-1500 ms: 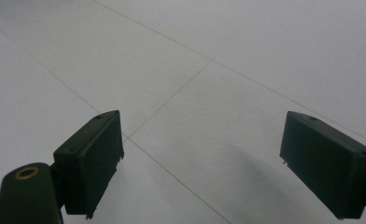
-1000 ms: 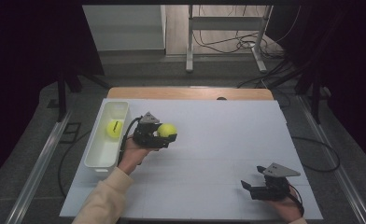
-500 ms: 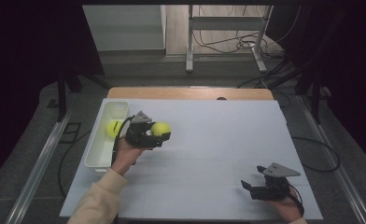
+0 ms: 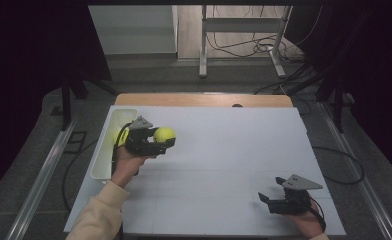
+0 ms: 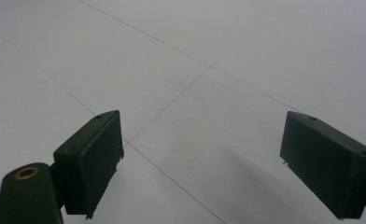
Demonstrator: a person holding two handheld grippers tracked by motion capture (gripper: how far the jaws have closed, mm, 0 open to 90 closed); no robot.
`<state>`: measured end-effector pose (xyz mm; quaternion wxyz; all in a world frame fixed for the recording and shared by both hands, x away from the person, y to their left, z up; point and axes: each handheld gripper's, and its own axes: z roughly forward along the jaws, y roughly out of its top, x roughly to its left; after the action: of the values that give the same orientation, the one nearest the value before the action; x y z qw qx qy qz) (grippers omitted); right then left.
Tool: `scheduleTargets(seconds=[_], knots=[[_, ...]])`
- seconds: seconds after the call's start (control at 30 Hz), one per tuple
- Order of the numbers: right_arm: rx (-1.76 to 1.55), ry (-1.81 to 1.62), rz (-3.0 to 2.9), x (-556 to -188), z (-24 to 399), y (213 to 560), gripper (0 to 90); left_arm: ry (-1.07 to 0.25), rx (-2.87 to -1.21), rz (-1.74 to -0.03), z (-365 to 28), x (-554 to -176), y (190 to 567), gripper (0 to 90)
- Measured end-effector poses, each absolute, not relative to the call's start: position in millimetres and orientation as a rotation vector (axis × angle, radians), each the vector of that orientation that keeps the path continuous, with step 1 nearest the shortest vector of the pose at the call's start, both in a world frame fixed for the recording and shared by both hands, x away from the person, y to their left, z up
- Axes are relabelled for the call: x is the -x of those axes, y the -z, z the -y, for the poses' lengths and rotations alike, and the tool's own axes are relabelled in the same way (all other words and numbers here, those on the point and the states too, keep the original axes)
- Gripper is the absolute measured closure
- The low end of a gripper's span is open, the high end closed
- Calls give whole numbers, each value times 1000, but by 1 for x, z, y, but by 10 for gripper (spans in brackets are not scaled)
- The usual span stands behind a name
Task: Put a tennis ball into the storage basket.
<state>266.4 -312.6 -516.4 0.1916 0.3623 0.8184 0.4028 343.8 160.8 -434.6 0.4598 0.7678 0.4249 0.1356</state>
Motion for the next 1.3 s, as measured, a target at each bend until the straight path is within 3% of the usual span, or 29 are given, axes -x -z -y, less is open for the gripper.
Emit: scheduleTargets(seconds=[1.3], knots=[[-1029, -1120, -2290, -267, 313, 516, 137, -385, -1791, -1118, -213, -326, 419, 261]])
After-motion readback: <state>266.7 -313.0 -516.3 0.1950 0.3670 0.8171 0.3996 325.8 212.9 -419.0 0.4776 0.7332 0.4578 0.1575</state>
